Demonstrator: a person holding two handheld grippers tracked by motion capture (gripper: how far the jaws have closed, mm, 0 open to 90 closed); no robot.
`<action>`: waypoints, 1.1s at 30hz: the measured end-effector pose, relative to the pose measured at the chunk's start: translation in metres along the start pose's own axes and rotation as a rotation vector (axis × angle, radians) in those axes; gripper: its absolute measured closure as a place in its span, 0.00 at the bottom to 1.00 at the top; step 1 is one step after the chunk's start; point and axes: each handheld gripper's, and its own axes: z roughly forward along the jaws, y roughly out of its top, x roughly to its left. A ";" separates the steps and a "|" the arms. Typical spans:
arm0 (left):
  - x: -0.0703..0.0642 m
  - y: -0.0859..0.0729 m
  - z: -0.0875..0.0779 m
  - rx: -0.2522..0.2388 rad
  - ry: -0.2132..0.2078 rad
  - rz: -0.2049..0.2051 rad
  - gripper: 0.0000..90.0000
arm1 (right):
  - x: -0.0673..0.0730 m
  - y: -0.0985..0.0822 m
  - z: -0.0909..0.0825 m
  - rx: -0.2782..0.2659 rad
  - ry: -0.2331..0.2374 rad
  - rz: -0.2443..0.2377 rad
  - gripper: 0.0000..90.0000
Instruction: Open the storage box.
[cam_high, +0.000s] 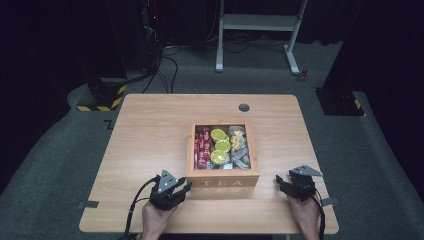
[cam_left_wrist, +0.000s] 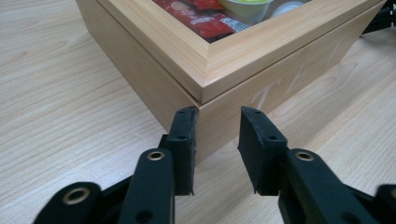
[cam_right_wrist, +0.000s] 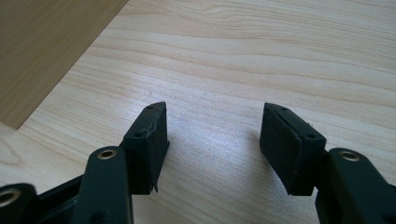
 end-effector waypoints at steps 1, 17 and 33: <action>0.001 0.001 0.000 0.001 -0.001 -0.002 0.76 | 0.000 0.000 0.000 0.000 0.000 0.000 0.46; 0.003 0.010 -0.002 0.047 0.035 -0.004 0.94 | 0.000 0.000 0.000 0.000 0.000 0.000 0.46; 0.002 0.010 -0.002 0.047 0.043 -0.006 0.96 | 0.000 0.000 0.000 0.000 -0.001 0.000 0.47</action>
